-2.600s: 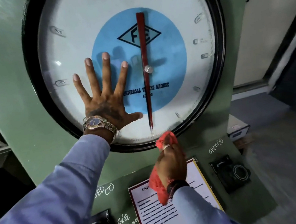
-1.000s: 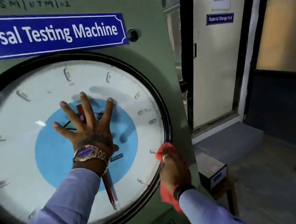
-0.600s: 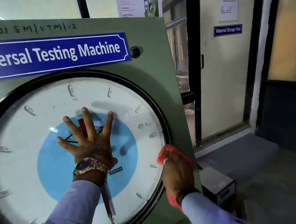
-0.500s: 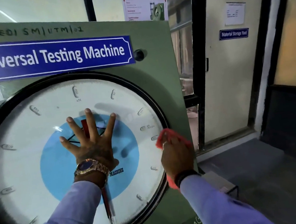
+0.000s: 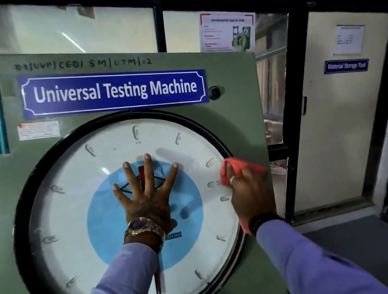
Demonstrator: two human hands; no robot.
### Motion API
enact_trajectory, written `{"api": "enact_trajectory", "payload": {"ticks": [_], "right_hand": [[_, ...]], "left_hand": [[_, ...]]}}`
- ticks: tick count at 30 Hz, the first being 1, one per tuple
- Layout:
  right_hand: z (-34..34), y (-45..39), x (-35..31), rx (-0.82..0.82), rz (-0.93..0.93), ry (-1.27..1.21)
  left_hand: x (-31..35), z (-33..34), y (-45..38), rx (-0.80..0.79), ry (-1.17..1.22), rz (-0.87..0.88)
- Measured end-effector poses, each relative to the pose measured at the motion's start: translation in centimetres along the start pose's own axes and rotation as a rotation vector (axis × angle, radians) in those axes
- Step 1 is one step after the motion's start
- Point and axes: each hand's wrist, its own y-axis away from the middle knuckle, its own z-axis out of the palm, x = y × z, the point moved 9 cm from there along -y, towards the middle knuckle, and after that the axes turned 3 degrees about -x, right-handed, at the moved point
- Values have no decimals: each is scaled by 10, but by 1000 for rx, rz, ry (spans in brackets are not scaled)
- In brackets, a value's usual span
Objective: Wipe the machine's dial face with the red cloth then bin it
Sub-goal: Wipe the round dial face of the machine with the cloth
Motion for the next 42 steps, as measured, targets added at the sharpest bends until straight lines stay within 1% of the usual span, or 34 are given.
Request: {"api": "enact_trajectory", "payload": {"ticks": [3,5,6,7,9,11,13,15,16,19,22,25,27,30,33,35,39,42], "right_hand": [[9,14,16,-13,26,-32],[15,29,24,-58,25,-226],[14,29,24,-58,3,-257],[8,23,18,-38,-22,-257],[3,3,4,-56,5,-275],[-10,-18,-12,-41,-17,-160],[-21,-35,-23,-23,-46,-111],[-22,-32,-24,-11,-53,-74],[-19,-27,-21,6,-55,-75],[-20,-16,-11,63,-20,-261],[-27,-32,-36,26,-71,-222],[-47,-60,-85,75,-194,-72],[-51,-65,-105,99,-195,-43],[-47,-50,-90,91,-153,-42],[-41,-43,-69,37,-90,-33],[-43,-50,-82,40,-105,18],[-58,-70,-131,104,-218,20],[-62,-72,-130,120,-247,78]], "left_hand": [[-5,3,0,18,23,8],[-8,6,0,34,20,-1],[-8,7,0,37,17,0],[-7,8,-2,37,16,-1],[-7,8,-3,41,9,-10],[-6,9,-4,47,2,-12],[-7,3,-4,59,11,9],[-13,-13,-6,110,62,16],[-20,-22,-8,141,95,2],[-48,-38,-17,143,134,-96],[-61,-33,-19,102,134,-119],[-59,-29,-21,96,120,-110],[-59,-31,-23,89,111,-110],[-65,-36,-18,115,93,-86],[-81,-38,-14,151,84,-91],[-85,-35,-14,142,97,-109],[-83,-34,-15,160,101,-104],[-98,-36,-13,198,78,-91]]}}
